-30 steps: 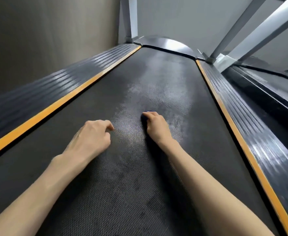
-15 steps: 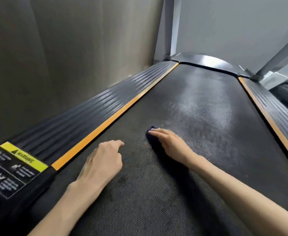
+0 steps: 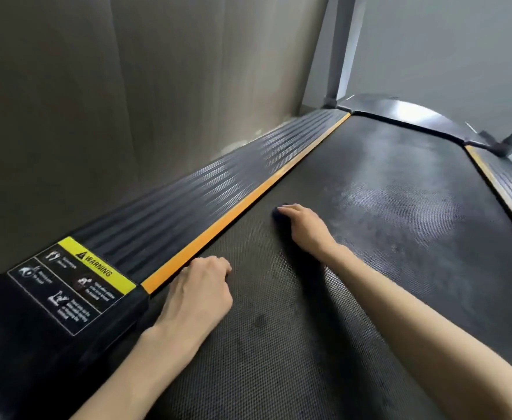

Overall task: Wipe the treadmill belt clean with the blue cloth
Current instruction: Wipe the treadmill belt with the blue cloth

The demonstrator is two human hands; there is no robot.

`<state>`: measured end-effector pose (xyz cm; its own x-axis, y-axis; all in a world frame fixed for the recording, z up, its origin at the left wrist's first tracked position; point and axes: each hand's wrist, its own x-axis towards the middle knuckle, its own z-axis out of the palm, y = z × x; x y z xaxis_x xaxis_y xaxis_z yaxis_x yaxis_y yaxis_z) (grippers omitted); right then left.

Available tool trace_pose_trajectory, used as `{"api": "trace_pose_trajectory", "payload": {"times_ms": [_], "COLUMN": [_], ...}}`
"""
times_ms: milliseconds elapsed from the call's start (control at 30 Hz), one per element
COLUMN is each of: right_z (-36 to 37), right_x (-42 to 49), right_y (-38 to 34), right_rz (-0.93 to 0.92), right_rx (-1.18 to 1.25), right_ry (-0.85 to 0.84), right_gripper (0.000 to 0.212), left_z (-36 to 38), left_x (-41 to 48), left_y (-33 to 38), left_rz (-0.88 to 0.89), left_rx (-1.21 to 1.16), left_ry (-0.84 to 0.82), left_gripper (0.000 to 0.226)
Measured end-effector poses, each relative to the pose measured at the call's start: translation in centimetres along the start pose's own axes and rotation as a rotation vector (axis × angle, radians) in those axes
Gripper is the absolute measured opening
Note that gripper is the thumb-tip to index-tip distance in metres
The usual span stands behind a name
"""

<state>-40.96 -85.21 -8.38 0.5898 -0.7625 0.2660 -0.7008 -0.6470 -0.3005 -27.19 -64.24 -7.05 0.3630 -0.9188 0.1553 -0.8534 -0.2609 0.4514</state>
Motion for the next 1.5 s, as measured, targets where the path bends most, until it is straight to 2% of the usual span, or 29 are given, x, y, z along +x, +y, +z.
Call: {"api": "trace_pose_trajectory", "payload": {"times_ms": [33, 67, 100, 167, 233, 333, 400, 467, 533, 567, 633, 767, 833, 867, 967, 1067, 1133, 1200, 1333, 1400, 1500], "right_z": [0.2, 0.6, 0.8, 0.9, 0.7, 0.1, 0.5, 0.8, 0.9, 1.1, 1.3, 0.8, 0.4, 0.5, 0.6, -0.7, -1.3, -1.3, -1.6, -1.0, 0.4], "right_x": [0.8, 1.0, 0.5, -2.1, -5.2, -6.1, -3.5, 0.3, 3.0, 3.3, 2.0, -3.6, -3.0, -1.8, 3.7, 7.1, 7.5, 7.4, 6.7, 5.7, 2.5], "right_y": [-0.1, -0.8, -1.8, -3.7, -5.1, -5.0, -3.5, -0.8, 0.6, 0.2, -1.5, -2.9, -1.2, -0.1, 3.6, 7.2, 8.8, 9.3, 7.0, 4.6, 0.4], "right_rz": [0.109, 0.112, 0.048, -0.227, -0.421, -0.507, -0.455, -0.220, 0.050, 0.085, 0.014, -0.364, -0.426, -0.397, -0.066, 0.268, 0.391, 0.428, 0.416, 0.270, -0.055], "right_rx": [-0.048, -0.089, -0.095, -0.023, 0.077, 0.096, 0.008, -0.107, -0.175, -0.186, -0.159, -0.013, -0.014, -0.036, -0.132, -0.211, -0.237, -0.240, -0.193, -0.167, -0.113], "right_ry": [0.019, 0.015, -0.007, -0.047, -0.125, -0.161, -0.086, -0.003, -0.007, 0.000, -0.023, -0.056, -0.081, -0.082, -0.042, -0.057, -0.076, -0.065, -0.058, -0.064, -0.100], "right_gripper": [0.055, 0.056, 0.056, 0.054, 0.049, 0.048, 0.051, 0.053, 0.057, 0.058, 0.058, 0.048, 0.046, 0.048, 0.056, 0.058, 0.058, 0.059, 0.057, 0.059, 0.055], "left_z": [-0.1, -0.2, -0.2, -0.2, 0.0, -0.2, -0.6, -0.4, -0.3, -0.2, -0.2, -0.6, -0.6, -0.6, -0.7, -0.5, -0.4, -0.3, -0.5, -0.8, -1.1], "left_x": [0.0, 0.1, 0.2, 0.2, 0.3, 0.5, 0.9, 1.0, 0.7, 0.8, 0.9, 1.1, 1.2, 1.4, 1.8, 2.3, 2.3, 1.7, 1.5, 1.4, 1.0], "left_y": [0.0, -0.2, -0.4, -0.8, -0.9, -0.6, -0.7, -0.7, -0.7, -0.8, -0.9, -0.8, -0.9, -0.8, -1.0, -1.6, -1.9, -1.7, -1.4, -1.1, -0.6], "left_rz": [0.003, 0.003, 0.004, 0.011, 0.020, 0.010, -0.013, -0.006, 0.004, 0.013, 0.027, 0.031, 0.044, 0.054, 0.031, 0.027, 0.047, 0.059, 0.054, 0.035, 0.031], "left_rx": [-0.012, -0.029, -0.048, -0.064, -0.034, 0.031, 0.046, 0.043, 0.056, 0.059, 0.061, 0.100, 0.121, 0.143, 0.130, 0.070, 0.053, 0.054, 0.066, 0.079, 0.095], "left_ry": [0.002, -0.001, -0.001, 0.019, 0.068, 0.116, 0.110, 0.113, 0.109, 0.104, 0.110, 0.138, 0.132, 0.116, 0.113, 0.142, 0.151, 0.137, 0.109, 0.079, 0.049], "left_gripper": [0.044, 0.044, 0.044, 0.042, 0.039, 0.035, 0.034, 0.033, 0.032, 0.031, 0.030, 0.027, 0.016, 0.008, 0.006, 0.021, 0.024, 0.028, 0.032, 0.032, 0.032]}}
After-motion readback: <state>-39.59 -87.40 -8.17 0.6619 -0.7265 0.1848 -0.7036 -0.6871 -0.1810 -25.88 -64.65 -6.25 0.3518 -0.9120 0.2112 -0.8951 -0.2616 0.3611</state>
